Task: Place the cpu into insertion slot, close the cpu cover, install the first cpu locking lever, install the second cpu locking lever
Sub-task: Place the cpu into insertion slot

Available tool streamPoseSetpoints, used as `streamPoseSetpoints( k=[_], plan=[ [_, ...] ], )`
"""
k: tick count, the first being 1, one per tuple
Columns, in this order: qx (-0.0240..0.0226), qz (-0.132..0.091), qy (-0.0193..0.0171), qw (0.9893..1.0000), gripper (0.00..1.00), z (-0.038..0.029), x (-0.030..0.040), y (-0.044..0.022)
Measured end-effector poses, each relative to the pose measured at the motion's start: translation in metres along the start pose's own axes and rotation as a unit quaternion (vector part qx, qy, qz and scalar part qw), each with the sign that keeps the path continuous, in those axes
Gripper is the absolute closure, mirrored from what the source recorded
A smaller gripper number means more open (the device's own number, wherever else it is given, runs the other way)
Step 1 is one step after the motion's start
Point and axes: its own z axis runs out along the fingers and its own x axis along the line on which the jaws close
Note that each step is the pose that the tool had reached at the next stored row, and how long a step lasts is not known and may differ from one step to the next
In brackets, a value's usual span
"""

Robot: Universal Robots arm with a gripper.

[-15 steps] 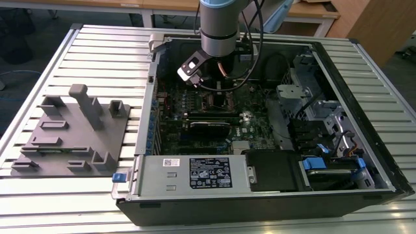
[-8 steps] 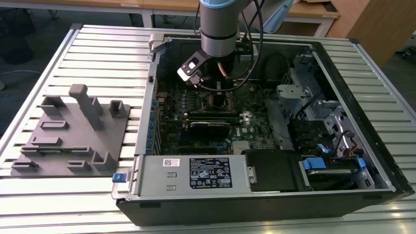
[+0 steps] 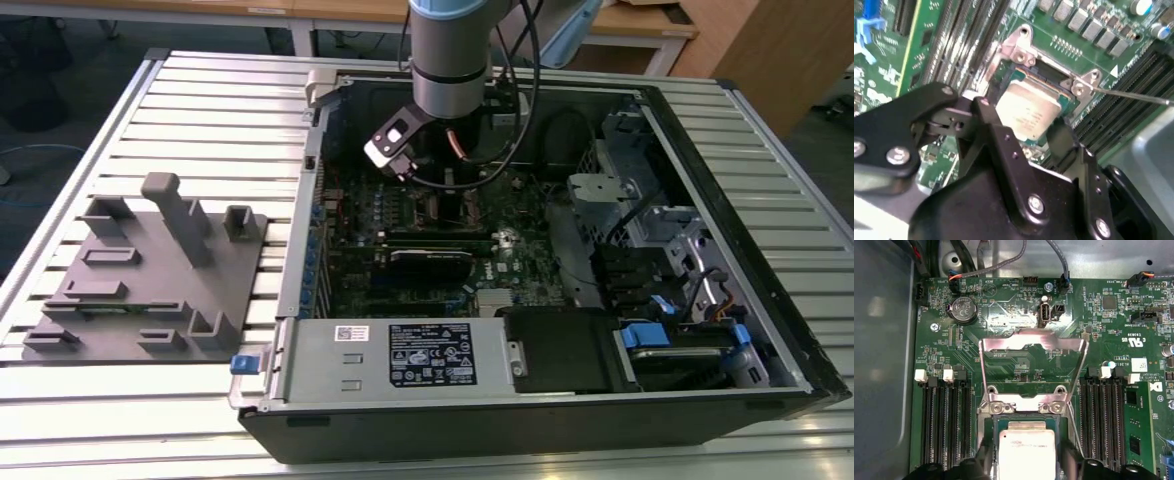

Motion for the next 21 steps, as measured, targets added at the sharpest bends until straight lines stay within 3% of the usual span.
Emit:
streamPoseSetpoints(
  k=[1, 7, 16, 21],
  plan=[
    [0.0003, 0.0, -0.0006, 1.0, 0.33, -0.0004, -0.0002, -0.0001],
    [0.0005, 0.0, -0.001, 1.0, 0.33, -0.0013, -0.0003, -0.0001],
    [0.0004, 0.0, -0.0009, 1.0, 0.33, -0.0137, -0.0004, 0.001],
    [0.0003, 0.0, -0.0007, 1.0, 0.33, -0.0149, -0.0004, 0.0011]
  ],
)
